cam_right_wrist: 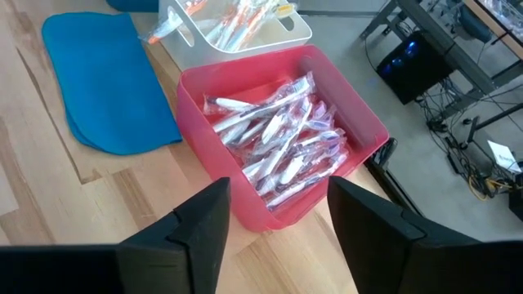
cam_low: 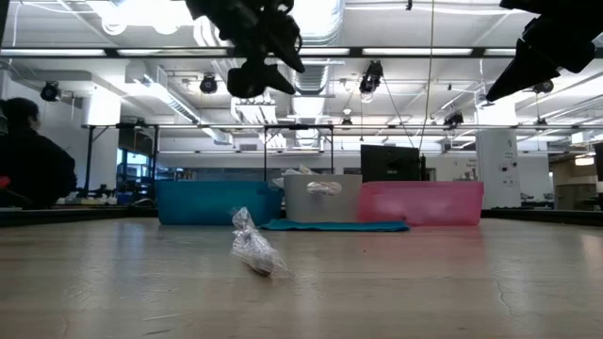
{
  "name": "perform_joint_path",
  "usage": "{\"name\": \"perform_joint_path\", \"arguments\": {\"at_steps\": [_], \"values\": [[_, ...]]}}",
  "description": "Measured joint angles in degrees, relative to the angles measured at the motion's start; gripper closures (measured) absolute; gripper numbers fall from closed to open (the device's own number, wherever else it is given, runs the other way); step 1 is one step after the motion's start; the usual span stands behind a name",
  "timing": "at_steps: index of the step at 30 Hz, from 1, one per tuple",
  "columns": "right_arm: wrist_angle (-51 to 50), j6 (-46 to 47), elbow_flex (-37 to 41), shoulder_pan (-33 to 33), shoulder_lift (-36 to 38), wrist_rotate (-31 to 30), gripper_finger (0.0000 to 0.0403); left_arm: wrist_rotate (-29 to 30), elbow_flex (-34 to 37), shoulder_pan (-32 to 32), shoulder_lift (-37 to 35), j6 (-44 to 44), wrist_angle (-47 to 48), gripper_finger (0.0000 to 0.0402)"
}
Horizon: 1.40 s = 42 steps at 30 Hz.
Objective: Pick & Place Toothbrushes
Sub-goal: Put the purple toothbrush into the pink bin
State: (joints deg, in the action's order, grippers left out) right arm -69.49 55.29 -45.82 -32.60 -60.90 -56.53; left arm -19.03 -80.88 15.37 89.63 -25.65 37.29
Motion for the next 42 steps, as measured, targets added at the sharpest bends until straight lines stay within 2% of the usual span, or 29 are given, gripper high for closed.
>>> {"name": "perform_joint_path", "arguments": {"at_steps": [9, 14, 18, 24, 29, 34, 42], "values": [[0.24, 0.02, -0.01, 0.04, -0.02, 0.0, 0.0189, 0.03, 0.44, -7.35, 0.02, 0.05, 2.1, 0.0218], [0.63, 0.01, -0.02, 0.04, -0.01, 0.0, 0.0187, 3.59, 0.46, -10.97, 0.0, -1.85, 4.09, 0.022], [0.92, 0.0, -0.02, 0.04, -0.02, 0.0, 0.0193, 4.15, 0.46, -13.55, 0.02, -1.85, 4.76, 0.022], [1.11, -0.26, -0.02, 0.02, -0.02, 0.0, 0.0204, 4.17, 2.01, -17.92, 0.09, 3.83, 5.41, 0.022], [1.22, -0.46, -0.02, -0.02, -0.02, 0.0, 0.0212, 4.16, 6.0, -21.48, 0.13, 16.98, 3.91, 0.022], [1.31, -0.64, -0.02, 0.0, -0.02, 0.0, 0.0216, 4.17, 10.37, -23.65, 0.17, 38.52, 0.93, 0.022], [1.79, -1.97, -0.02, 0.0, -0.02, 0.0, 0.0202, 7.32, 15.6, -25.99, 0.39, 64.37, -4.15, 0.022]]}}
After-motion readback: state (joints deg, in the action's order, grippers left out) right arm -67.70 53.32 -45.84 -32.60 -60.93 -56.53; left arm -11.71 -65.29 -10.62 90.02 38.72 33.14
